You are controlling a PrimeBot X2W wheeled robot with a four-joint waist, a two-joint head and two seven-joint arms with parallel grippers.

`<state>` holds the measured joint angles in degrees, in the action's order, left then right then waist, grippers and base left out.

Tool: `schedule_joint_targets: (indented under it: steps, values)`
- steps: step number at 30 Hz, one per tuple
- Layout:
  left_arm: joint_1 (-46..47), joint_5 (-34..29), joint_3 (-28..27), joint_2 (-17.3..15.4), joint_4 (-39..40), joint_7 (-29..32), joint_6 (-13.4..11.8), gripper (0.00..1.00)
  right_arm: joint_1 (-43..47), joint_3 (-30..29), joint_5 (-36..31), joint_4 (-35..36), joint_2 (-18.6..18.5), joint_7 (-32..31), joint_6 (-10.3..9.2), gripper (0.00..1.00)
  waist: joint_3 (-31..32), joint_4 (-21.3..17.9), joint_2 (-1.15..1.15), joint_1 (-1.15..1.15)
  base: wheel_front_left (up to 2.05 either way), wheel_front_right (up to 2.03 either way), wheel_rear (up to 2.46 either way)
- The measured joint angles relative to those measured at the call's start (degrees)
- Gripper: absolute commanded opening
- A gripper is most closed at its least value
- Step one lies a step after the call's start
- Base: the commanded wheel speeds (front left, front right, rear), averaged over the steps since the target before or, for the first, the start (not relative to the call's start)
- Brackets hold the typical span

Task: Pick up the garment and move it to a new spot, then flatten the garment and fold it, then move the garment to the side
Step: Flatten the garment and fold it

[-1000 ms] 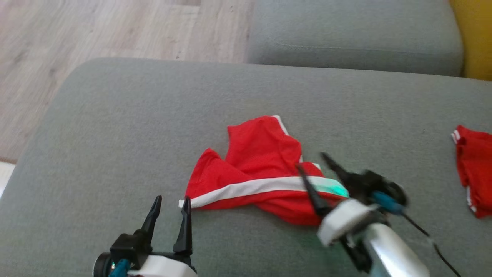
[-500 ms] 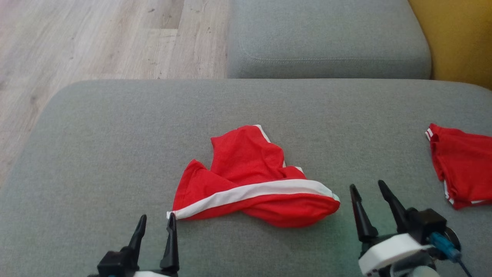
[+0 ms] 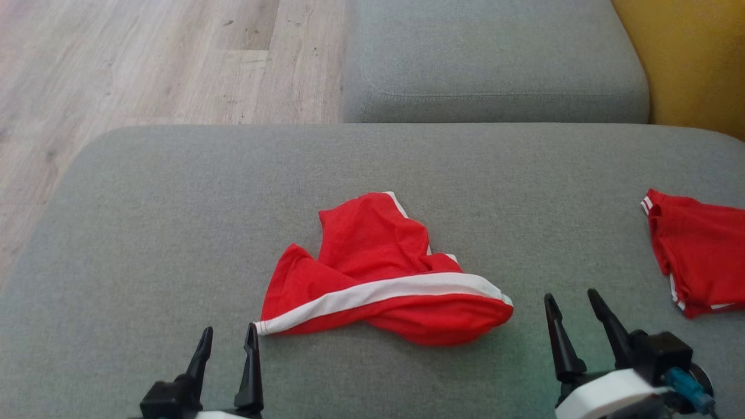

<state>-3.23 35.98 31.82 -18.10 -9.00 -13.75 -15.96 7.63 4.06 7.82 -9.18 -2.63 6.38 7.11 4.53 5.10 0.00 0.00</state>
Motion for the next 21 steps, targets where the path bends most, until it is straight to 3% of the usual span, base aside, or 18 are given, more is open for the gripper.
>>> schedule_joint_targets:
  steps: [12, 21]
  values:
    - [0.53, 0.01, 1.32, -0.73, -1.82, 2.77, 0.09, 1.00, 0.29, 0.09, 0.00, 0.36, 0.02, -0.88, 0.00, 1.00, -0.51, -0.05, 0.00, 0.00, 0.00, 0.00, 0.00]
    - [5.70, 1.44, 3.39, -0.44, -8.24, 9.23, 2.50, 1.00, 0.09, 0.64, -0.66, 1.23, 0.03, -1.48, 0.00, 1.00, -2.46, -1.46, 0.00, 0.00, 0.00, 0.00, 0.00]
